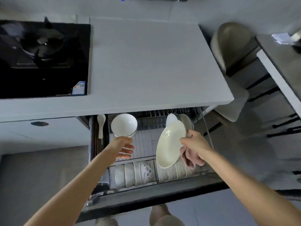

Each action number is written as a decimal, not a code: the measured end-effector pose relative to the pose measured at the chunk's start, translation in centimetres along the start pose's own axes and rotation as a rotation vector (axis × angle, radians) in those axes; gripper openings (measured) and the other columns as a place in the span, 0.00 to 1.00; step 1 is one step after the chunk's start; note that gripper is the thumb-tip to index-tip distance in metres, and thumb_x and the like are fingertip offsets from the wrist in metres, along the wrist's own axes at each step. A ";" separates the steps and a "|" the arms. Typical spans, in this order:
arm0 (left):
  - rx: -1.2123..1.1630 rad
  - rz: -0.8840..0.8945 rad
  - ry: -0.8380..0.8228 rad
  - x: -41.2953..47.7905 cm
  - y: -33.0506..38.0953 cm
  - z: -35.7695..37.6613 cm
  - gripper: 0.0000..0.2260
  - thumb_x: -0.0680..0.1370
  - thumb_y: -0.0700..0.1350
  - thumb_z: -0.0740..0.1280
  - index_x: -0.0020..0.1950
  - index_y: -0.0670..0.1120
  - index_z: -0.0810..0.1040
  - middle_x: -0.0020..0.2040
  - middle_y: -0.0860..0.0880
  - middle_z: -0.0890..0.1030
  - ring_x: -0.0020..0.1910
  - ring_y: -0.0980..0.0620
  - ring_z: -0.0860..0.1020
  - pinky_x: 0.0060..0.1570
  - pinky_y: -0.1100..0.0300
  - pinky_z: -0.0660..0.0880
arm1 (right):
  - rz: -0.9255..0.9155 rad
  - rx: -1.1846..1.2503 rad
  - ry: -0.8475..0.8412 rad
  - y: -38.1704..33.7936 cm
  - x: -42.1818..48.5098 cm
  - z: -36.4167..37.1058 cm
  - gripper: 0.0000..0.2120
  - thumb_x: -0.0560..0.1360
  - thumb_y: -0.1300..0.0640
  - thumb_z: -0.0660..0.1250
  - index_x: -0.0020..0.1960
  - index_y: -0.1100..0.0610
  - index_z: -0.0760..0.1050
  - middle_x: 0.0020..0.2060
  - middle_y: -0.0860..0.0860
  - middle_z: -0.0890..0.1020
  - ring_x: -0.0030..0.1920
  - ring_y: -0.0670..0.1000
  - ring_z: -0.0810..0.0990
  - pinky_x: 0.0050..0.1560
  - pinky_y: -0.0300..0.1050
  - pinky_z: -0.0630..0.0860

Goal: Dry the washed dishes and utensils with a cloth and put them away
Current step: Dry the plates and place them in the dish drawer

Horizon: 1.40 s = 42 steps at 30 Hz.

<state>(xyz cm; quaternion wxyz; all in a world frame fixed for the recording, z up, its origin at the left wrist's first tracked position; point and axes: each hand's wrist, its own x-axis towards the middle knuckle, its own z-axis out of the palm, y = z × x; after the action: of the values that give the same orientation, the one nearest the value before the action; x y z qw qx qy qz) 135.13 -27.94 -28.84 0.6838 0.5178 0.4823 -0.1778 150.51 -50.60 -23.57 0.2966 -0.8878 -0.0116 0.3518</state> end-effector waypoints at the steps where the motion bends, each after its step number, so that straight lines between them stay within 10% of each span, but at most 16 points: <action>1: -0.050 -0.015 0.028 1.2 -0.2 1.2 0.07 0.78 0.42 0.64 0.53 0.41 0.76 0.44 0.41 0.81 0.41 0.45 0.80 0.43 0.52 0.81 | -0.024 -0.087 -0.046 0.1 2.6 -0.6 0.10 0.70 0.58 0.66 0.51 0.52 0.75 0.43 0.47 0.83 0.43 0.50 0.82 0.45 0.48 0.78; 11: -0.220 -0.022 0.110 2.5 -1.7 4.2 0.08 0.80 0.42 0.61 0.56 0.41 0.76 0.50 0.40 0.81 0.48 0.42 0.80 0.52 0.49 0.78 | -0.118 -0.655 -0.024 0.7 13.5 1.1 0.20 0.70 0.51 0.65 0.61 0.47 0.72 0.43 0.47 0.81 0.40 0.52 0.79 0.36 0.39 0.73; 26: -0.364 -0.063 0.162 4.7 -3.3 2.8 0.09 0.80 0.42 0.62 0.58 0.41 0.76 0.50 0.41 0.81 0.47 0.44 0.81 0.42 0.54 0.81 | -0.051 -0.794 0.143 -1.7 18.5 5.0 0.09 0.73 0.57 0.65 0.51 0.61 0.77 0.30 0.52 0.68 0.39 0.56 0.72 0.36 0.40 0.69; 32: -0.380 -0.086 0.161 5.4 -3.3 2.8 0.09 0.80 0.42 0.62 0.58 0.41 0.76 0.50 0.40 0.81 0.48 0.43 0.80 0.46 0.51 0.80 | -0.044 -0.768 0.185 -1.3 18.7 5.9 0.12 0.73 0.59 0.64 0.55 0.60 0.76 0.51 0.57 0.80 0.52 0.59 0.79 0.43 0.42 0.72; 42: -0.265 -0.048 0.036 5.4 -2.1 6.0 0.12 0.80 0.43 0.63 0.61 0.40 0.75 0.50 0.41 0.80 0.48 0.44 0.80 0.51 0.50 0.79 | -0.307 -0.652 0.259 1.6 14.6 3.7 0.21 0.76 0.47 0.66 0.66 0.53 0.70 0.52 0.51 0.81 0.51 0.56 0.80 0.42 0.43 0.67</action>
<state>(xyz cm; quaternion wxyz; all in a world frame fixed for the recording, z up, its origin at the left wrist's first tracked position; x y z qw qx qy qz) 138.95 -32.67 -34.58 0.7329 0.4142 0.5263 -0.1195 158.87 -46.68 -35.61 0.0467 -0.9605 -0.2184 0.1661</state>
